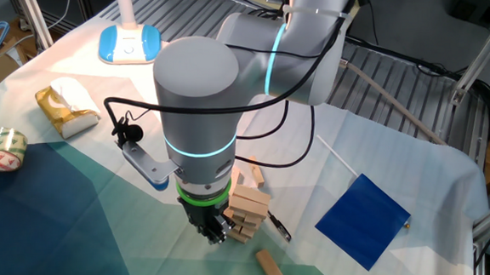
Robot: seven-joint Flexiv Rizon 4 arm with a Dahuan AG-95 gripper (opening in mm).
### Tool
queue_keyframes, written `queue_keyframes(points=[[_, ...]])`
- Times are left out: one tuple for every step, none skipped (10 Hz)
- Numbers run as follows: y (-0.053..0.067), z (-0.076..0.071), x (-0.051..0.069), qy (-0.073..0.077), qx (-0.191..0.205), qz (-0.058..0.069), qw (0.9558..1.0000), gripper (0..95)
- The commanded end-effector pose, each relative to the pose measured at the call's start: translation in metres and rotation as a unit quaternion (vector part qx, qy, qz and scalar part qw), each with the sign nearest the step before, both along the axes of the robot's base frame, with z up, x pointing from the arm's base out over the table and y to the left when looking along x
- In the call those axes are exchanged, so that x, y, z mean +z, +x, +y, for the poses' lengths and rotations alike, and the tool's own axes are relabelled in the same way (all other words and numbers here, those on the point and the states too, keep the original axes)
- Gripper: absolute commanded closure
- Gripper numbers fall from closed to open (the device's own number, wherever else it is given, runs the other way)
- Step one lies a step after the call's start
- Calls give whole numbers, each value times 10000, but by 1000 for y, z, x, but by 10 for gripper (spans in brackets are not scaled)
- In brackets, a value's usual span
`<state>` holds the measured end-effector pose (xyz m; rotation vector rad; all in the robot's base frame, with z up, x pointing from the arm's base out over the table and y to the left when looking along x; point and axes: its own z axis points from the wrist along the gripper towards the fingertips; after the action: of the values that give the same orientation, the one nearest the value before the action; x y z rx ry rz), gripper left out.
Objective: Play Jenga
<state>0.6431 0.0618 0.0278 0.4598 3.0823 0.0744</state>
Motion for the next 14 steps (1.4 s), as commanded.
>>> queue_keyframes(points=[[1, 0, 0, 4, 17, 8, 10000, 950], [0, 0, 0, 4, 18, 9, 10000, 950], [0, -1, 0, 4, 27, 12, 10000, 950], [0, -1, 0, 3, 31, 13, 10000, 950], [1, -1, 0, 4, 33, 16, 10000, 950], [1, -1, 0, 3, 35, 17, 10000, 950], [1, -2, -1, 5, 42, 18, 10000, 950], [1, -2, -1, 7, 45, 18, 10000, 950], [1, -3, -1, 14, 46, 20, 10000, 950], [1, -4, -1, 17, 47, 20, 10000, 950], [1, -4, -1, 19, 51, 20, 10000, 950], [2, -5, -1, 19, 57, 20, 10000, 950], [2, -5, -1, 18, 61, 21, 10000, 950], [2, -6, -1, 18, 78, 34, 10000, 950]])
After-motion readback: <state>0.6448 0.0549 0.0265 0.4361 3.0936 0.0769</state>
